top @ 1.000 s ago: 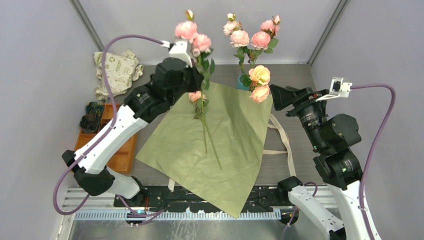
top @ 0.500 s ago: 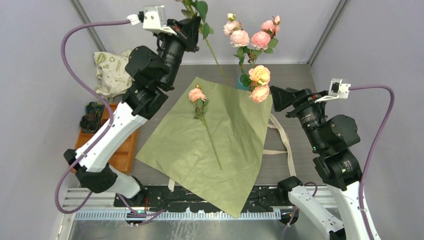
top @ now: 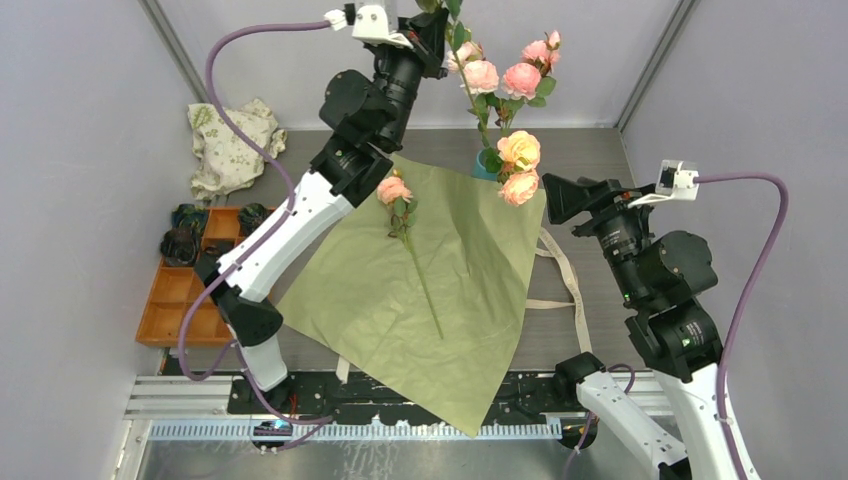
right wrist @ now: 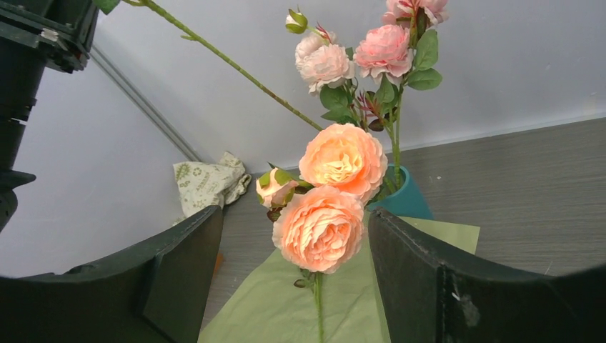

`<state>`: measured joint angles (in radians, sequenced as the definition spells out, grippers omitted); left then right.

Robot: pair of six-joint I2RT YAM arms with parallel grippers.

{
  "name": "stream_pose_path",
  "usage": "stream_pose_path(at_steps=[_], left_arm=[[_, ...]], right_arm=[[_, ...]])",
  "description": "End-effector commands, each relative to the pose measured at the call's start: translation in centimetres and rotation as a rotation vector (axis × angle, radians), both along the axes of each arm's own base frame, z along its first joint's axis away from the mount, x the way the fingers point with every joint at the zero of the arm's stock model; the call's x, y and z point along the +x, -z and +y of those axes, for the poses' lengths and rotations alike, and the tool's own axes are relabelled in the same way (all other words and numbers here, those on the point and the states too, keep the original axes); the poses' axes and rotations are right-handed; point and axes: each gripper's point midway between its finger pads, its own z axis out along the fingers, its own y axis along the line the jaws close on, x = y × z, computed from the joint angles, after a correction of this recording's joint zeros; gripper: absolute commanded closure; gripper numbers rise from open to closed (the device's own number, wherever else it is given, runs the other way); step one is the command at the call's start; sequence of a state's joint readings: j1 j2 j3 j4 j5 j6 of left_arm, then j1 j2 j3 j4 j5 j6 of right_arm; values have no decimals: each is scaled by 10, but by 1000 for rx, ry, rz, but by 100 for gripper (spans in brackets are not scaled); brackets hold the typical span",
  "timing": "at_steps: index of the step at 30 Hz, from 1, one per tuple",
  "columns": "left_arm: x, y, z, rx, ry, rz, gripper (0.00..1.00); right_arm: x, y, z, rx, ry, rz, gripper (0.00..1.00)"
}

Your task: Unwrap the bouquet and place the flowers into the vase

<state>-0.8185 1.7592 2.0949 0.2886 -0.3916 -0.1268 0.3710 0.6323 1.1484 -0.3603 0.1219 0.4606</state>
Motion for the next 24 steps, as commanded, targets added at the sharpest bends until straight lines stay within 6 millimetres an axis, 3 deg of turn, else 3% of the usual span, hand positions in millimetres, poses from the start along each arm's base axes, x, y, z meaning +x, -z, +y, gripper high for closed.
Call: stream_pose_path(at_steps=[1,11,24], left_arm=[[-5,-31,14,-57,-29,-93,100],[47,24,9,-65,-34,13,100],[64,83,-11,-67,50,146,100]], right_arm=[[3,-8,-4,-17,30,-38,20],[12,-3,-5,-21,51,-31,20],[14,3,-4,-15,48,-17,20]])
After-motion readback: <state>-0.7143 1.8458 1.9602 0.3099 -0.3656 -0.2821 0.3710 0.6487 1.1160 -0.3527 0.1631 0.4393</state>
